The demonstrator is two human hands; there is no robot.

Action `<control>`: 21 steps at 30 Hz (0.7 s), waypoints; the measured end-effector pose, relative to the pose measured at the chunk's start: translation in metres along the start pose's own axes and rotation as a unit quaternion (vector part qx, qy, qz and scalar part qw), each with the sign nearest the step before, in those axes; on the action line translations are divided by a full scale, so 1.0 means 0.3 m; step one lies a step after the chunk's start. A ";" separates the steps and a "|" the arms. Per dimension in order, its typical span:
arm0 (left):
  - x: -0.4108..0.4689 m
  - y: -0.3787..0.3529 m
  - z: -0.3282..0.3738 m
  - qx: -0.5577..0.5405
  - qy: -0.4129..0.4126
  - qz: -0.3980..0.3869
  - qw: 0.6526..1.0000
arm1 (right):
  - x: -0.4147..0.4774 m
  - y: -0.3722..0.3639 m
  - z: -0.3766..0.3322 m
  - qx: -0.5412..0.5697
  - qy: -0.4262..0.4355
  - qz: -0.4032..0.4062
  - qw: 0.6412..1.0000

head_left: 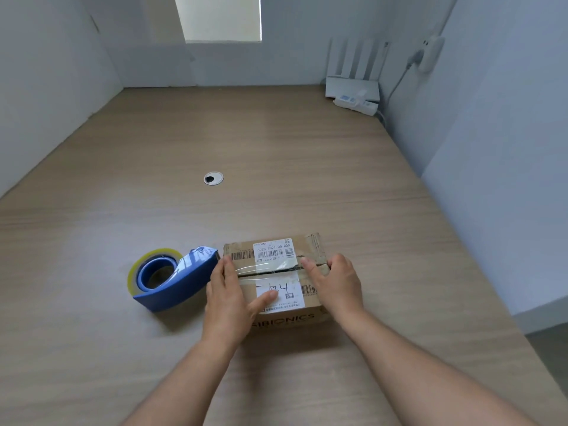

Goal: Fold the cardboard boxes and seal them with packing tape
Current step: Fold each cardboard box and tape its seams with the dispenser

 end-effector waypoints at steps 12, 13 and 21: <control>-0.003 0.016 -0.013 -0.029 0.002 0.001 1.000 | -0.016 -0.006 -0.002 0.174 -0.021 0.028 0.984; -0.002 0.019 -0.016 -0.029 0.005 0.001 1.000 | -0.007 -0.005 -0.016 0.181 -0.016 0.039 0.983; 0.002 0.022 -0.005 -0.023 0.015 0.025 0.999 | 0.062 -0.020 -0.033 0.126 0.038 -0.018 0.991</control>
Point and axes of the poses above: each hand's wrist, its own x-axis towards the middle knuckle, its own y-axis out of the back of the hand, z = x × y, the point moved 3 cm from there along x, towards the middle knuckle, and after that the axes turned 8 degrees about -x, right-handed, at the moved point
